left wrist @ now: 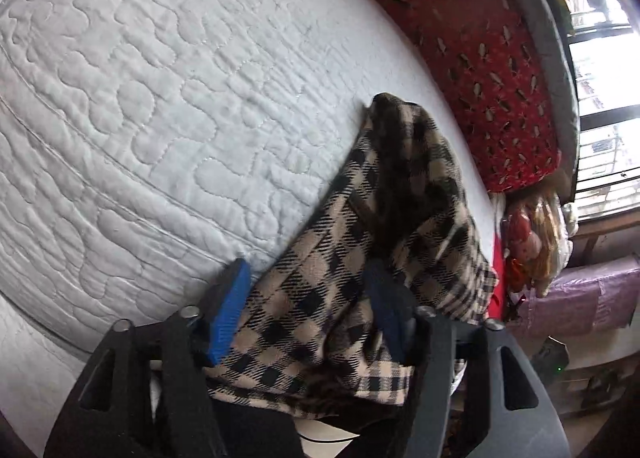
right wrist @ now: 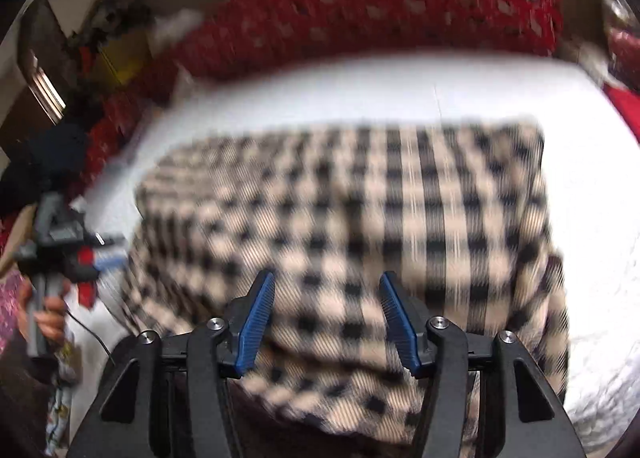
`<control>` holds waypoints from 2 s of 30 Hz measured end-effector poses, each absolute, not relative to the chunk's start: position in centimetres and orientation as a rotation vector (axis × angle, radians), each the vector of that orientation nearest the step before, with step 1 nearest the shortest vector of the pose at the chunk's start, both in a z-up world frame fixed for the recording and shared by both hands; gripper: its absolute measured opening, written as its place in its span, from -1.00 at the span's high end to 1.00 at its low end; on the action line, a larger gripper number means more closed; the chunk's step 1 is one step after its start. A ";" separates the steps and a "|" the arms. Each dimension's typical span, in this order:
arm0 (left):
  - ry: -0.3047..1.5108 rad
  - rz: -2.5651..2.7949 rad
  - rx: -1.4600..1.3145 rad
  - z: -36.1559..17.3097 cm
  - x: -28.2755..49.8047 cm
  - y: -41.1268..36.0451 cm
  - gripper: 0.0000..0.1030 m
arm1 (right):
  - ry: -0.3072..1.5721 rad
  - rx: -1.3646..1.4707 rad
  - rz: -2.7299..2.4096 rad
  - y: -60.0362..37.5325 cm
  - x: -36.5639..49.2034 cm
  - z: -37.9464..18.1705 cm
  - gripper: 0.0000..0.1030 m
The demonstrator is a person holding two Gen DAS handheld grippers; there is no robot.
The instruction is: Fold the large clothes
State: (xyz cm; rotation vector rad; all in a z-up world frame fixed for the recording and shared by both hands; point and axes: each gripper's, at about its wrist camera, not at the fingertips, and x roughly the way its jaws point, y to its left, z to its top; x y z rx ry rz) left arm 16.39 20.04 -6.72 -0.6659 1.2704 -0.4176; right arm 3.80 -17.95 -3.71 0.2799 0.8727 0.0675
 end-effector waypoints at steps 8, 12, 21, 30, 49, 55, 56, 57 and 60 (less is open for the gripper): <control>1.324 -0.536 -0.745 -7.3 15.7 17.9 -0.63 | 0.988 0.121 0.028 -15.8 7.6 -8.0 -0.21; 1.347 -0.597 -0.772 -7.2 15.5 16.9 -0.63 | 0.952 0.139 0.033 -14.9 7.8 -5.7 -0.16; 1.371 -0.561 -0.630 -6.2 15.1 13.8 -0.63 | 0.983 -0.008 0.006 -13.2 9.5 -7.5 -0.26; 1.394 -0.565 -0.451 -3.0 12.9 8.6 0.77 | 0.994 0.043 0.017 -13.7 10.3 -7.2 -0.32; 1.286 -0.772 -0.341 5.6 9.6 -2.9 0.79 | 0.954 0.268 0.111 -20.0 4.7 -5.5 -0.32; 1.326 -0.850 -0.252 5.3 8.7 -8.5 0.79 | 0.937 0.415 0.110 -23.8 1.4 -5.9 -0.32; 1.334 -0.872 -0.246 5.1 8.5 -9.4 0.79 | 0.938 0.440 0.104 -24.5 0.8 -6.2 -0.32; 1.343 -0.890 -0.237 4.8 8.4 -10.3 0.79 | 0.938 0.469 0.098 -25.4 0.1 -6.5 -0.32; 1.374 -0.906 -0.188 3.3 8.3 -13.2 0.79 | 0.929 0.526 0.101 -27.1 -1.5 -7.3 -0.27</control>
